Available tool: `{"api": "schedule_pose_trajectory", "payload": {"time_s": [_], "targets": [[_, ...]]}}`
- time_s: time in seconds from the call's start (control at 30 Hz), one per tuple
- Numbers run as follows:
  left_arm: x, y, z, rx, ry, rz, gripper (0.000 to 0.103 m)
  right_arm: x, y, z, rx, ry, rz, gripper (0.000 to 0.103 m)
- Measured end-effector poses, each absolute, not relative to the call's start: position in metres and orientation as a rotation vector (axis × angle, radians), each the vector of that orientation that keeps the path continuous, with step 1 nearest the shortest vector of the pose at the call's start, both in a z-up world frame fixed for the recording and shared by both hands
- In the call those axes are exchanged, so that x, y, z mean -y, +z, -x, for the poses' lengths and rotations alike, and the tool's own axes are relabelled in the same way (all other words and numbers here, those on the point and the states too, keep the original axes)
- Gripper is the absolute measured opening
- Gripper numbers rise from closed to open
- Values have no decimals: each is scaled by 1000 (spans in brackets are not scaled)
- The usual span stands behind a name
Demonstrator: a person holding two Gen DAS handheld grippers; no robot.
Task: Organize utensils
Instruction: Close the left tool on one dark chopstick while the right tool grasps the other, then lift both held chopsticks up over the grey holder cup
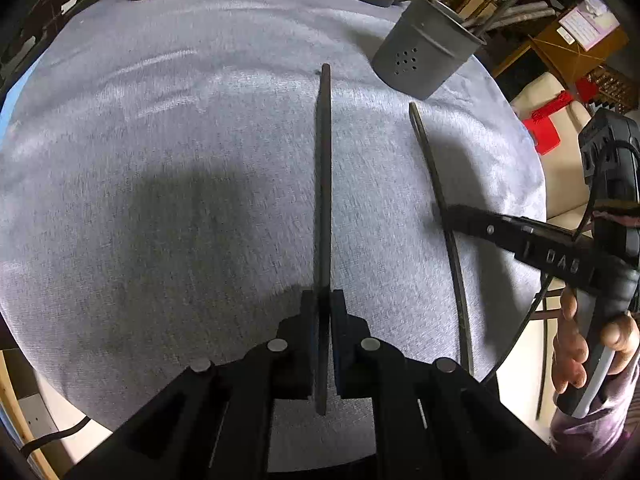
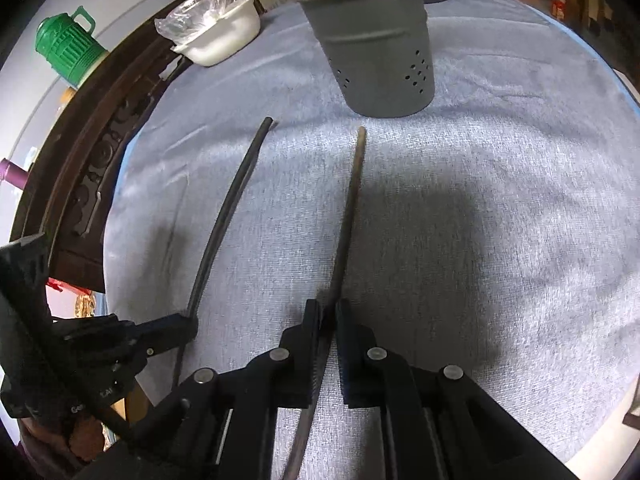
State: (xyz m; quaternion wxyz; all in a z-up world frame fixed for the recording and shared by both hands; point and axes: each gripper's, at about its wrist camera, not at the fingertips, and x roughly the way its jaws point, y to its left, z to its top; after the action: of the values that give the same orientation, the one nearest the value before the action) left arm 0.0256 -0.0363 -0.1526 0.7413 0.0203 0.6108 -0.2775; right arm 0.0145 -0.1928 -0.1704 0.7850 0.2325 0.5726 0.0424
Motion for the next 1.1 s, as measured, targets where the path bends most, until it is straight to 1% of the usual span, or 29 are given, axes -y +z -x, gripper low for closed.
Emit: {"api": "schedule_pose_trajectory", "payload": {"time_s": [0.03,0.1,0.13,0.23,0.47,0.63,0.73,1.1], "targets": [[36,-150,-28,-1333,-606,-46,10,196,-169,-17,-1228,91,-525,11],[35,-145,-34,-1322,-595,-39,20,201,-165,-26,-1203,82,-555,12],[35,-141,-38,-1312,-591,-31,21,202,-162,-31,-1186,65,-553,13],[37,-137,-54,-1291,-569,-33,22,204,-157,-47,-1150,15,-528,13],[48,-138,-90,-1300,-522,-46,22,203,-175,-78,-1182,-79,-486,13],[65,-134,-110,-1303,-527,-57,24,210,-177,-85,-1158,-79,-495,12],[80,-135,-121,-1314,-529,-63,24,212,-176,-83,-1156,-69,-470,9],[123,-152,-145,-1342,-501,-105,25,244,-171,-47,-1242,-98,-488,8]]}}
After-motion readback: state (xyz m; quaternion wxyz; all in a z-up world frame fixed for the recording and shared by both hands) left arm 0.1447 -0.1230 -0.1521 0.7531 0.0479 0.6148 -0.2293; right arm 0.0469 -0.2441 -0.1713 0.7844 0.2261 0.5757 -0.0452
